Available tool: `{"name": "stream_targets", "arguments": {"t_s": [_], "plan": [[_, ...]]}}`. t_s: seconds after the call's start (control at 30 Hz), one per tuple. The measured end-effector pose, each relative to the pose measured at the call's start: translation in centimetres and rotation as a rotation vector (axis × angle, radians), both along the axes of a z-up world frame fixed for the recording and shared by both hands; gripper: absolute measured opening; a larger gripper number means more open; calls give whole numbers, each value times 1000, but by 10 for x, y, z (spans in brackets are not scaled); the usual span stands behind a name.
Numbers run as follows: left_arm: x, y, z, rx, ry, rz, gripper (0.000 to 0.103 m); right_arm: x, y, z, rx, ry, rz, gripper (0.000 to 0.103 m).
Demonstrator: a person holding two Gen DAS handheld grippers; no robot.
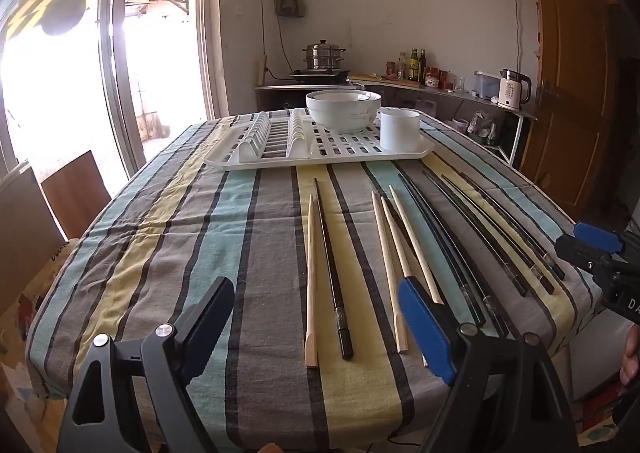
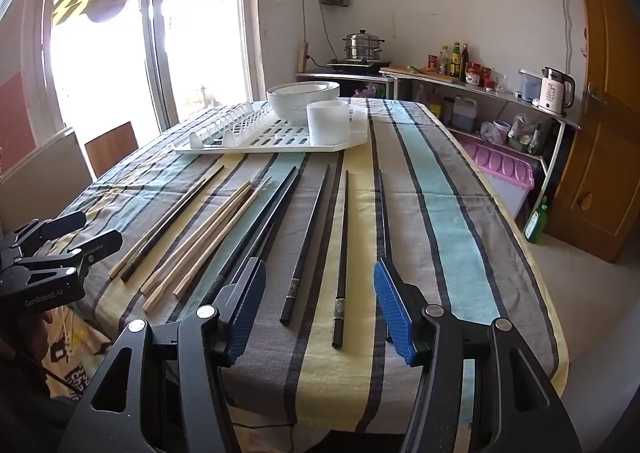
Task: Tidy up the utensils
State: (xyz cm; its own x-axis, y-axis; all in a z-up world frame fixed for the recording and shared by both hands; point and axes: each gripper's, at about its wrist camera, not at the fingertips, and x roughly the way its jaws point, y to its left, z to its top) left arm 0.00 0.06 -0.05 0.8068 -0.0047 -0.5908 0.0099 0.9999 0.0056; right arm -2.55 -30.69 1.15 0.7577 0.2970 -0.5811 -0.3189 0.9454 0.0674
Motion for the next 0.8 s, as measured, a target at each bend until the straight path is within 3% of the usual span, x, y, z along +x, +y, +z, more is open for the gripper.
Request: {"name": "stream_targets", "arguments": {"t_s": [0.57, 0.8], "plan": [[-8, 3, 8, 9, -48, -8, 73, -3, -3, 7, 1, -14, 1, 57], [-12, 3, 10, 3, -55, -3, 72, -8, 0, 11, 1, -23, -2, 57]]}}
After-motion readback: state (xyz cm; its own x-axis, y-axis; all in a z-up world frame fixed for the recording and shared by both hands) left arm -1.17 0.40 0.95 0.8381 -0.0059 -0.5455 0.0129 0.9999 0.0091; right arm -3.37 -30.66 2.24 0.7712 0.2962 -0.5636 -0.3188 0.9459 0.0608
